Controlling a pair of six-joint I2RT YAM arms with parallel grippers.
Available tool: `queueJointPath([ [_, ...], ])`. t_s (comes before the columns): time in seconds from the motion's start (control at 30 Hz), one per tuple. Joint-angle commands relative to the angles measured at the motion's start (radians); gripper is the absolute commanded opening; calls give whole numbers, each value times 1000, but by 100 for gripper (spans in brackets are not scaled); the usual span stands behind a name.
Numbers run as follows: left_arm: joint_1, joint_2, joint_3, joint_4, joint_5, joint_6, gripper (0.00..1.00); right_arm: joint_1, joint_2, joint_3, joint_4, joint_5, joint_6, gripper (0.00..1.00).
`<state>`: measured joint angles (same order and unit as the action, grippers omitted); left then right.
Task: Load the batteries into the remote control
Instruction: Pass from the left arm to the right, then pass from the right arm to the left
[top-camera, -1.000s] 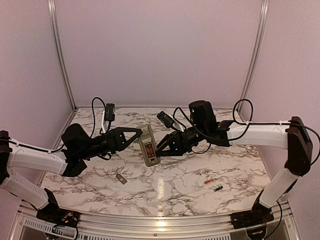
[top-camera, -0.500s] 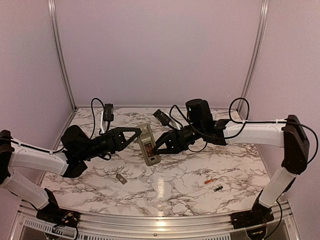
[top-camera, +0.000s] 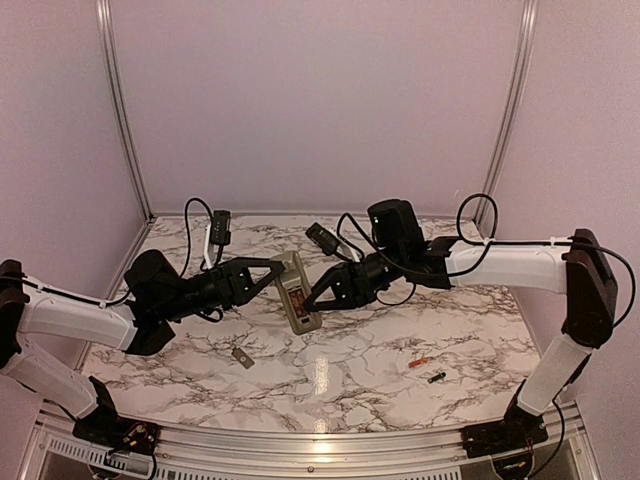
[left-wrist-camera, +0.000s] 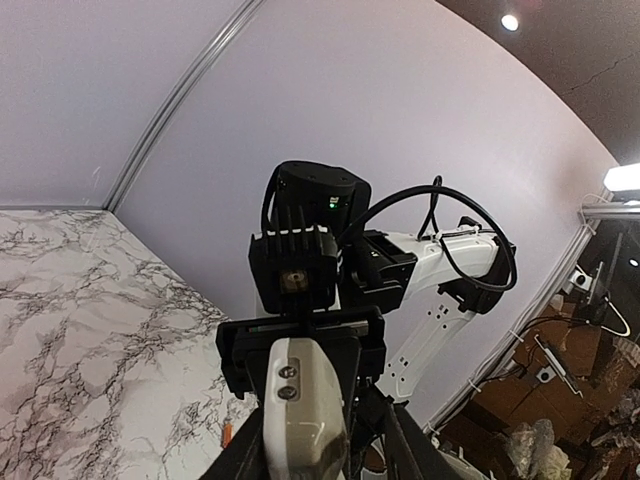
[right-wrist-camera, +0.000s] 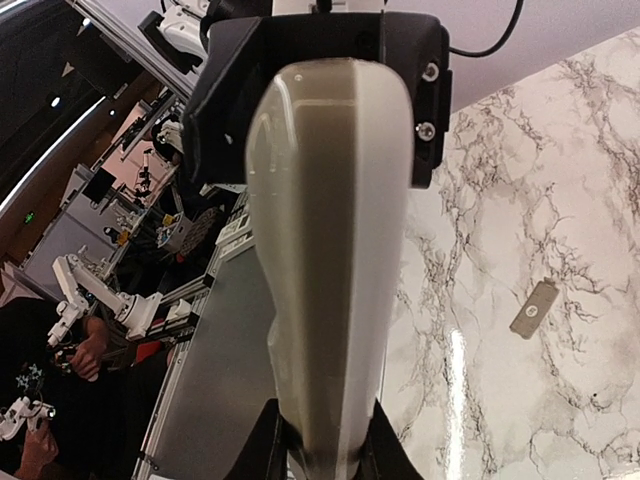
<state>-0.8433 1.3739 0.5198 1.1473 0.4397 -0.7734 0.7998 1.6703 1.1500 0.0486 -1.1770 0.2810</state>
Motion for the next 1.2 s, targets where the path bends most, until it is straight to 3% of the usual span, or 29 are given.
queueJointPath([
  [0.0, 4, 6, 32, -60, 63, 25, 40, 10, 8, 54, -98, 12, -61, 7],
  [0.5, 4, 27, 116, -251, 133, 98, 35, 11, 35, 85, -236, -29, -120, 5],
  [0.67, 4, 29, 152, -370, 197, 139, 33, 10, 58, 120, -363, -35, -202, 4],
  [0.93, 3, 25, 195, -522, 280, 186, 23, 12, 57, 146, -465, -43, -278, 2],
  [1.07, 4, 23, 171, -477, 318, 153, 11, 12, 72, 160, -501, -42, -315, 2],
  [1.1, 3, 19, 165, -476, 319, 152, 8, 12, 75, 169, -519, -40, -328, 7],
  [1.17, 4, 4, 151, -465, 307, 145, 5, 12, 73, 191, -543, -8, -337, 30],
])
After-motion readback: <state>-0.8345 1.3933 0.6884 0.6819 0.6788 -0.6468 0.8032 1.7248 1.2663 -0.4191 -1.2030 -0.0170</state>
